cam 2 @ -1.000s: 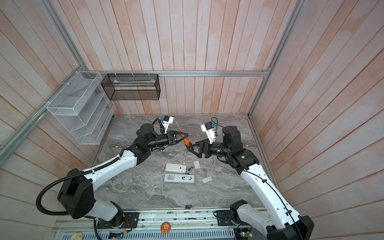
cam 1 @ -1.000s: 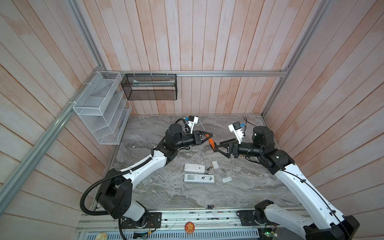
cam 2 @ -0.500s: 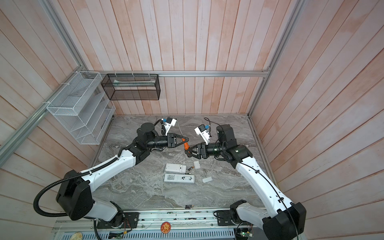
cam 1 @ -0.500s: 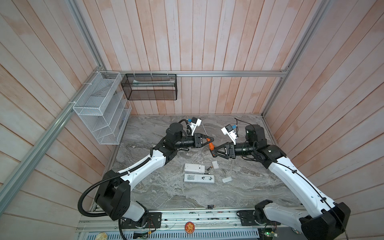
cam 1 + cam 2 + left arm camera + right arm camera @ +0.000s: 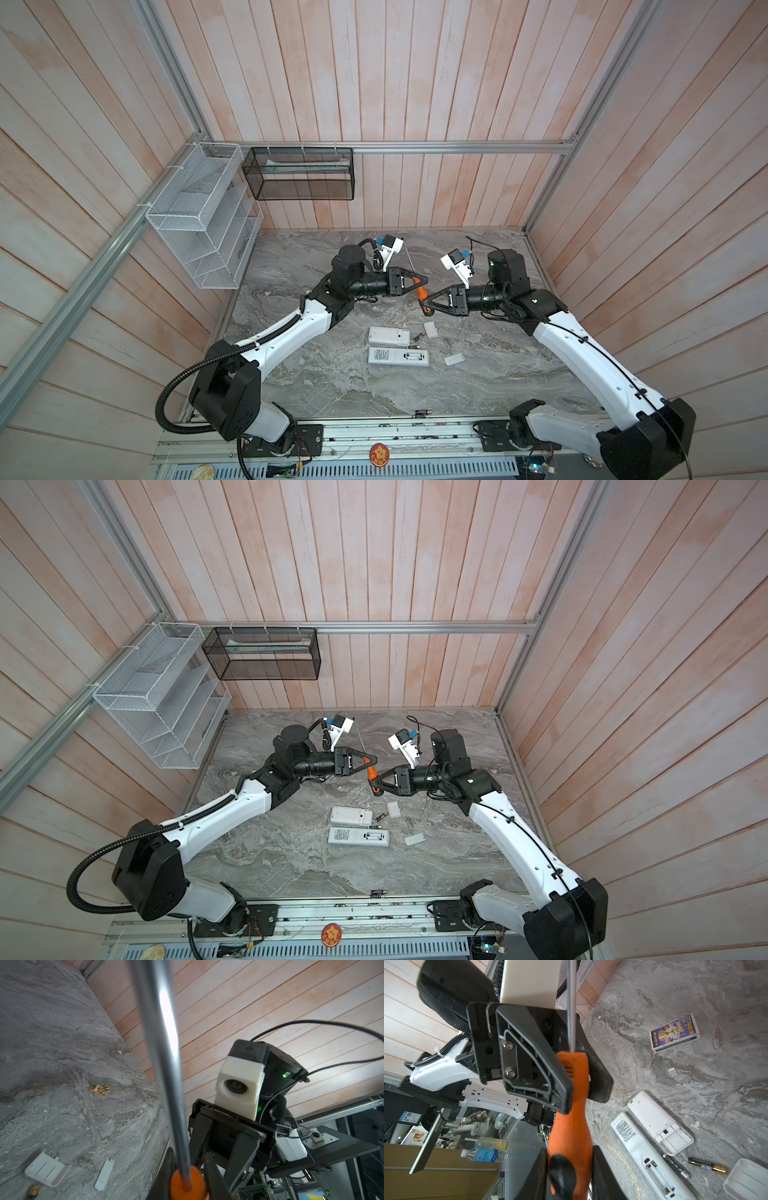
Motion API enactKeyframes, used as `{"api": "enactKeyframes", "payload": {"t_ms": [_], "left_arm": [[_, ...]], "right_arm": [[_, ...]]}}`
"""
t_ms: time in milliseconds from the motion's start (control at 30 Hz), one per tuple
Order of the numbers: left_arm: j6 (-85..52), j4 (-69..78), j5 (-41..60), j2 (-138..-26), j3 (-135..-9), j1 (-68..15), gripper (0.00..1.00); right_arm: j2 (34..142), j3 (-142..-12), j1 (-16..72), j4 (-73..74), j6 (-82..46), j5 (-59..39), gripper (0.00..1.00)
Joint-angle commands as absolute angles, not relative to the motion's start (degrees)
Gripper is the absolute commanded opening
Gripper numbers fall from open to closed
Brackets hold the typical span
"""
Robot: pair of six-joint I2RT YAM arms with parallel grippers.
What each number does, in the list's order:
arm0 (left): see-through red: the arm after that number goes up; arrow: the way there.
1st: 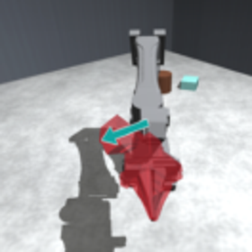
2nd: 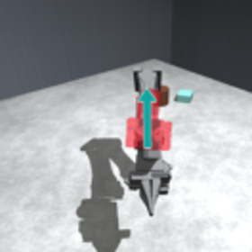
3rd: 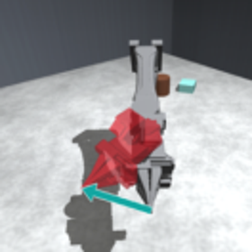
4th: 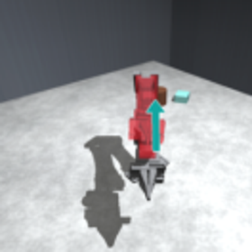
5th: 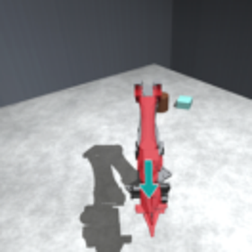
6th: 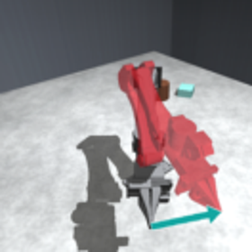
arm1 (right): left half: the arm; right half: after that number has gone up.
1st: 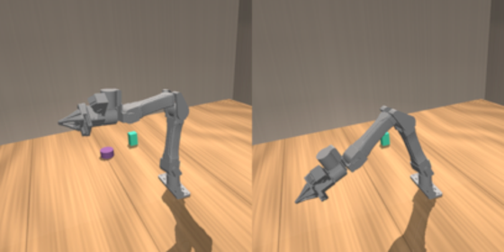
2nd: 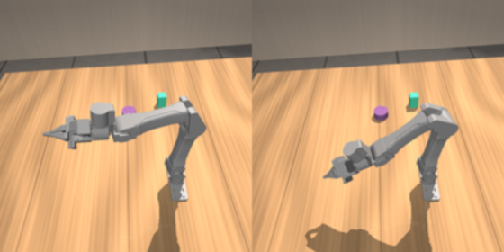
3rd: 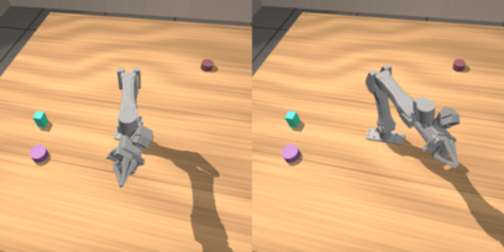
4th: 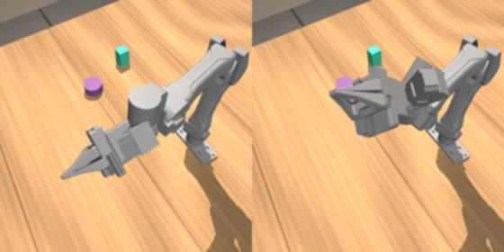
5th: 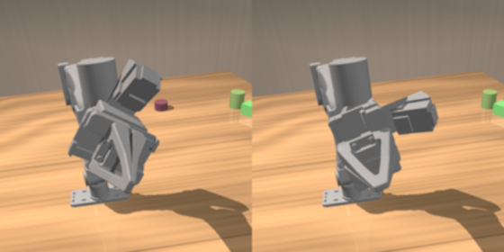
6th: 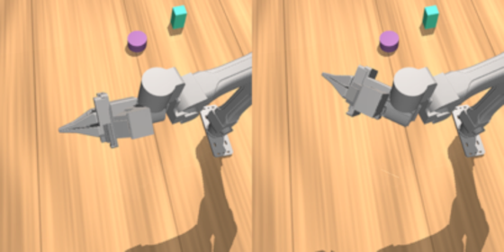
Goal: Unload the batteries from the remote control
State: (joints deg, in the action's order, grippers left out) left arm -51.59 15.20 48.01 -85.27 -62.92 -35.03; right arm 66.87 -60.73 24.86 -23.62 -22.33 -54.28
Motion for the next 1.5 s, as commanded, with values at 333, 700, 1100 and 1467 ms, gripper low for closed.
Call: {"api": "enactKeyframes", "payload": {"t_ms": [333,700,1100,1467], "left_arm": [[-48.2,11.2,45.7,-81.8,-64.5,-33.6,1.0],[-45.0,-0.8,39.8,-73.5,-56.2,-25.7,1.0],[-45.8,-6.0,39.9,-63.8,-47.1,-15.1,1.0],[-46.2,-5.6,41.8,-63.0,-45.2,-10.9,1.0]], "right_arm": [[66.1,-58.9,23.6,-21.5,-24.3,-51.3,0.14],[72.5,-60.8,18.4,-35.2,-17.6,-25.8,0.13],[88.9,-57.1,17.2,-30.4,-13.1,-18.4,0.13],[93.9,-54.4,16.7,-26.1,-13.5,-19.9,0.16]]}}
